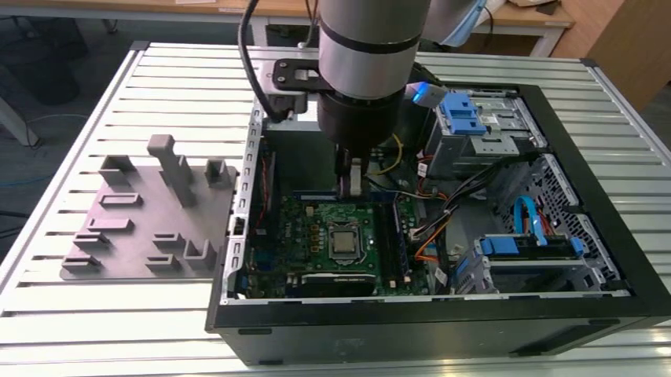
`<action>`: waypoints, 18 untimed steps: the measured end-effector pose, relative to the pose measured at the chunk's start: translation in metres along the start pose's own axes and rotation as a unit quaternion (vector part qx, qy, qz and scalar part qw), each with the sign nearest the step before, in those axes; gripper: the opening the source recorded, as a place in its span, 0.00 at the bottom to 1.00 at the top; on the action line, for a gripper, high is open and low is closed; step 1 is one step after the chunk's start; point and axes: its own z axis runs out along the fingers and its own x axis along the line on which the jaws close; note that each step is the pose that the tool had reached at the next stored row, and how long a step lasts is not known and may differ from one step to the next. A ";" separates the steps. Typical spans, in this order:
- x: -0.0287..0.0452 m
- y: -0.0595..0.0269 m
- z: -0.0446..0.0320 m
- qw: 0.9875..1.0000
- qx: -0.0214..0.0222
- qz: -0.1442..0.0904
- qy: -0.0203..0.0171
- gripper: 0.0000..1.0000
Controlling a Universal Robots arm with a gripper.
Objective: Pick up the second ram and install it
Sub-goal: 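Pick up the second ram and move it above second insertion slot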
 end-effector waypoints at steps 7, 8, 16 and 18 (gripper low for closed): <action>0.0001 -0.0145 0.0125 1.000 0.000 0.000 0.000 0.11; 0.0002 -0.0159 0.0143 1.000 0.000 0.000 0.000 0.11; 0.0064 -0.0191 0.0287 1.000 0.000 0.000 0.000 0.11; 0.0068 -0.0197 0.0323 1.000 0.000 0.000 0.000 0.11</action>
